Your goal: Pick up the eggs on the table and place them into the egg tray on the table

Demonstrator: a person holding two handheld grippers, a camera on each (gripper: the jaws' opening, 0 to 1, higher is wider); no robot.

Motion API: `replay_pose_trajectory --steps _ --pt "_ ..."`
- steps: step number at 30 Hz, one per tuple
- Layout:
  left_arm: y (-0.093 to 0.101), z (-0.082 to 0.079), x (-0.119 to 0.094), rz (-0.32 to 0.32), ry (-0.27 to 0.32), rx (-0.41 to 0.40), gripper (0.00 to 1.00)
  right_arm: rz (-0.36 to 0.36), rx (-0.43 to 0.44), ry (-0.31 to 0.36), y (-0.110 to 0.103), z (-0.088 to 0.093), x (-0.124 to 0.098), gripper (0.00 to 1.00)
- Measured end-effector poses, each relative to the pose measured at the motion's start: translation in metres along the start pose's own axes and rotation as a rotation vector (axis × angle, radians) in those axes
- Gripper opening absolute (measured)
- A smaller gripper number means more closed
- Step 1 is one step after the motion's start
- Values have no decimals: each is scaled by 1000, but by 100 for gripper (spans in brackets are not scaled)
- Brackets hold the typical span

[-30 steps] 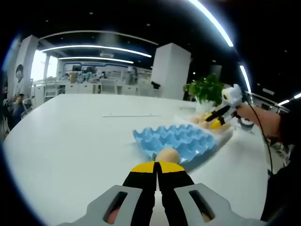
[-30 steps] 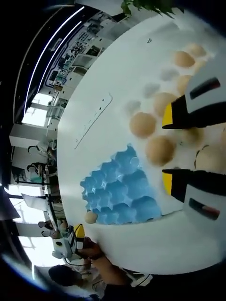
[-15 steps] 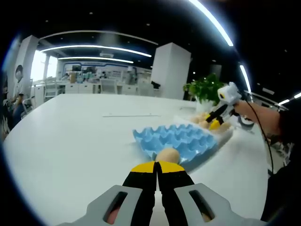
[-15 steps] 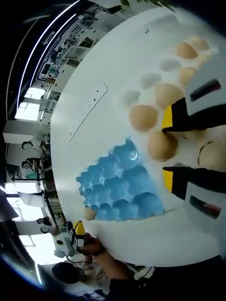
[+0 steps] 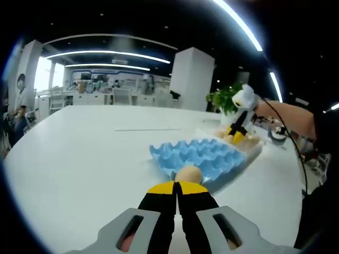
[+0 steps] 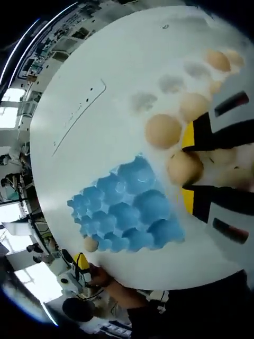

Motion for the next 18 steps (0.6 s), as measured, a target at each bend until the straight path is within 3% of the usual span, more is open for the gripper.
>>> replay_pose_trajectory --steps 9,18 --pt "0 0 1 -7 -6 4 0 5 19 -170 -1 -13 3 27" --pt "3 1 2 -11 -14 5 0 -1 -11 -264 -3 -18 4 28"
Point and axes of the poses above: the point that each gripper's makers call its tool centre point, and the gripper's own axes: x roughly forward along the fingers, y roughly to its right, z roughly out of its underside, the point moved 8 cm from there along -x, roughly backward along the fingers, and after that the axes turned 13 degrees about -y, right-handed, at the moved point
